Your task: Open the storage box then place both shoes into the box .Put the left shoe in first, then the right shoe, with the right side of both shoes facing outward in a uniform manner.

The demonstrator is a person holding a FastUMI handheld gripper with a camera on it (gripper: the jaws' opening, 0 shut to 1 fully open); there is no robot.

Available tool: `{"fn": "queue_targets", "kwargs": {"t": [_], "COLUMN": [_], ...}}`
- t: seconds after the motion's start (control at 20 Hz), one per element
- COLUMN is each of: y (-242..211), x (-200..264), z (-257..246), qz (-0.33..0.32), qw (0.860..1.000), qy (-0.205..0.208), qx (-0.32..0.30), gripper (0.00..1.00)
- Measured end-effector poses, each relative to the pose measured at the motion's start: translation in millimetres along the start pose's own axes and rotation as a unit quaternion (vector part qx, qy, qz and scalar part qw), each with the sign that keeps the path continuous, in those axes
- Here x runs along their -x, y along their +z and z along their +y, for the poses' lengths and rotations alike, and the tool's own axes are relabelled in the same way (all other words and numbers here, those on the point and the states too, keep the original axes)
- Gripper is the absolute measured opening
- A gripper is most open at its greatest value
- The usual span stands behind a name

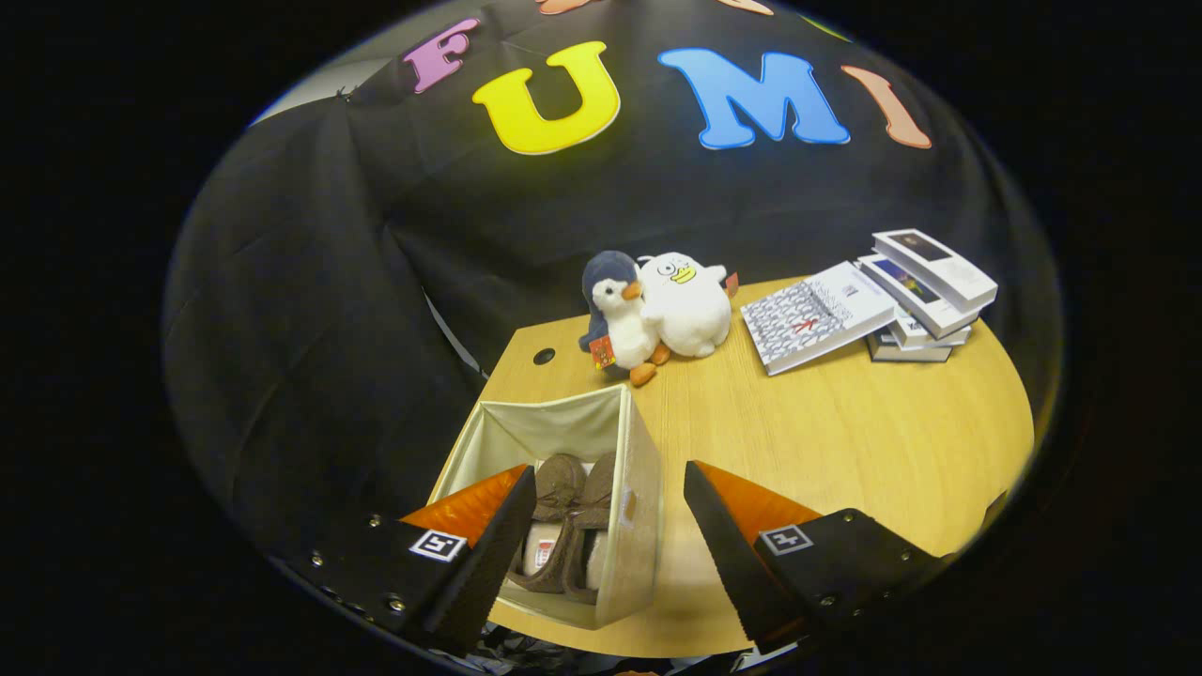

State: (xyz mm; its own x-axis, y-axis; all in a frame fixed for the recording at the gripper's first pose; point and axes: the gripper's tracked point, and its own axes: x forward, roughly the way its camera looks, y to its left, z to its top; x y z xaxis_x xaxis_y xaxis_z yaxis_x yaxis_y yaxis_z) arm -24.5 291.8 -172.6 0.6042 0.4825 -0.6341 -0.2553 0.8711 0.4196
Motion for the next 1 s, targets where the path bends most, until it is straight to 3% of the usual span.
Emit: {"fn": "queue_targets", "kwargs": {"t": [0.25, 0.7, 1.0], "y": [33, 88, 116], "x": [50, 134, 193], "z": [-32, -117, -171], "qz": [-0.063, -0.192, -0.277], "qw": [0.996, 0.976, 0.942], "qy": [-0.016, -0.063, -0.137], "qx": [0.056, 0.086, 0.135], "gripper": [0.98, 0.98, 0.97]}}
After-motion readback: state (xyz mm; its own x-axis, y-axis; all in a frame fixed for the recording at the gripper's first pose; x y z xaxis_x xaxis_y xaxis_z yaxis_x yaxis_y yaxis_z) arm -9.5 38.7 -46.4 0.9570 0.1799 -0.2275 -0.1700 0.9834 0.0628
